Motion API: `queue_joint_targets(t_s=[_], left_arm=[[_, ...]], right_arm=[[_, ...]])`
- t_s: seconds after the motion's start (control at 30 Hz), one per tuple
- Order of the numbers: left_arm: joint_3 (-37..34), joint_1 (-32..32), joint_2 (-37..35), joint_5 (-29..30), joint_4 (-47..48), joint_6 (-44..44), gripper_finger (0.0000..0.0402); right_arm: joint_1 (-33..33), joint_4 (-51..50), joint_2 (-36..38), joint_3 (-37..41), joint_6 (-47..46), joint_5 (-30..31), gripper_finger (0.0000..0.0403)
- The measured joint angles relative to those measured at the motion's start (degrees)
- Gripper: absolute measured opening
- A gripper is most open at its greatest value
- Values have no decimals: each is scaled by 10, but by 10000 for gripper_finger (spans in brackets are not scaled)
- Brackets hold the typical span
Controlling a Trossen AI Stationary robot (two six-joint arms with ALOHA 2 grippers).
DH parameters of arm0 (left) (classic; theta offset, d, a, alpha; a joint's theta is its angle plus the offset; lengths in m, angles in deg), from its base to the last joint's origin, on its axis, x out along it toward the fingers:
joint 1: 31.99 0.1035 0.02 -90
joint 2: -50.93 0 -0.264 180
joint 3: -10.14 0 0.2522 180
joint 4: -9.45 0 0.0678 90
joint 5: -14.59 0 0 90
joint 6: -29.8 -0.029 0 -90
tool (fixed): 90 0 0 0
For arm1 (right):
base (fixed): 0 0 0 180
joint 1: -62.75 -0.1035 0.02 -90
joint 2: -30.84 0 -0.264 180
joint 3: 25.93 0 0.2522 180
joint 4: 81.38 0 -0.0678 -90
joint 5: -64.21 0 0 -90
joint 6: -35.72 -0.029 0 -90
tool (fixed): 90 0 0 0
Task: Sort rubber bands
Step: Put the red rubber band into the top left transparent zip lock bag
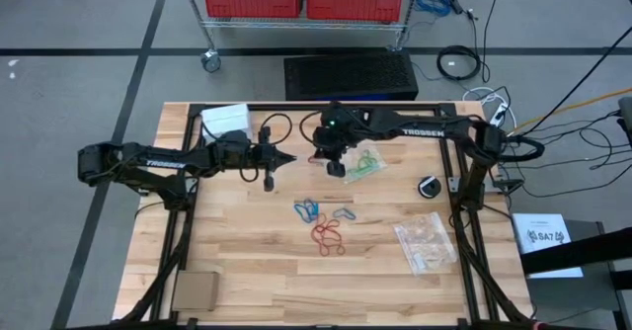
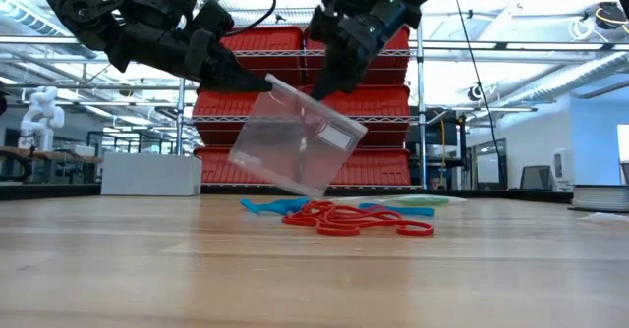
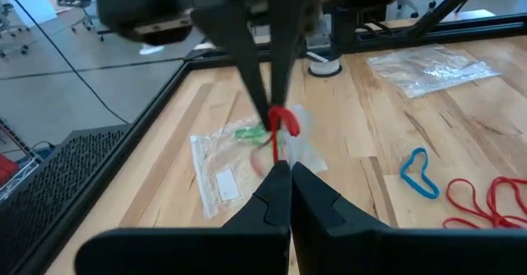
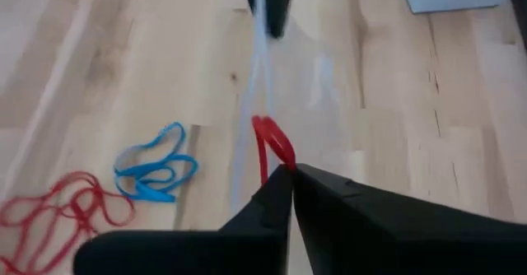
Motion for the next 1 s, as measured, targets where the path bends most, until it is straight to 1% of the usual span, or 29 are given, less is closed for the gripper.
queue_joint_targets(t_s=[0.07,0.23,0.53,0.7,0.83,1.0], left_arm=[[0,0,0,1,3,0,0],[0,0,0,8,7,0,0],[0,0,0,34,6,3,0],[0,0,0,45,6,4,0],[0,0,0,51,6,4,0],[0,0,0,52,6,5,0]], right_arm=[[-4,-1,7,0,-18,6,10],[-19,-4,32,0,-46,59,2],[-56,-4,53,-1,-113,139,1],[-71,-4,54,-1,-153,151,1],[-84,0,54,-1,-157,187,1],[-89,3,54,-1,-181,195,1]])
